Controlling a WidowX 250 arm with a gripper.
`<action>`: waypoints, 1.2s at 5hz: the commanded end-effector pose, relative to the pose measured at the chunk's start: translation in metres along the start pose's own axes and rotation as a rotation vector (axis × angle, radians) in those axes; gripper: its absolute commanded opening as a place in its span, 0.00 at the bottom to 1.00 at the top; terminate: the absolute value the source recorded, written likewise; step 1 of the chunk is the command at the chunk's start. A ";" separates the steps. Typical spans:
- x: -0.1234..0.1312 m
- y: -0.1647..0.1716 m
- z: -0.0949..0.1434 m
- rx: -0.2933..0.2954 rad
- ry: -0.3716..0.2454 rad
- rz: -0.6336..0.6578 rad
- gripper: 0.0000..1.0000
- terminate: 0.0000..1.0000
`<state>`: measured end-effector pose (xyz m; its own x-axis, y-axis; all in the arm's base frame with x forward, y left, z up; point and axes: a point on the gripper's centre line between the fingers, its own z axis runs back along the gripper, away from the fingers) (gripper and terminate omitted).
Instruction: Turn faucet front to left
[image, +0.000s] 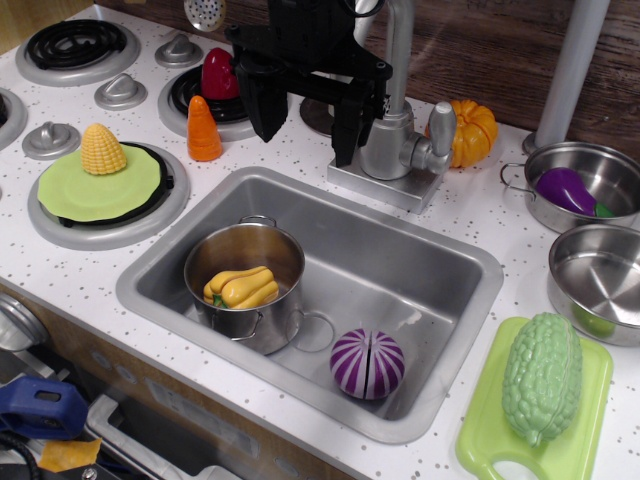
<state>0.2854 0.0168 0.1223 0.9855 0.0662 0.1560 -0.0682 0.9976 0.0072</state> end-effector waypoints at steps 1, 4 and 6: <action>0.000 0.000 0.000 0.000 0.000 0.000 1.00 0.00; 0.043 0.014 0.016 0.083 -0.208 -0.033 1.00 0.00; 0.067 0.021 0.016 0.109 -0.355 -0.055 1.00 0.00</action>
<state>0.3451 0.0443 0.1315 0.8918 -0.0256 0.4517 -0.0450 0.9884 0.1448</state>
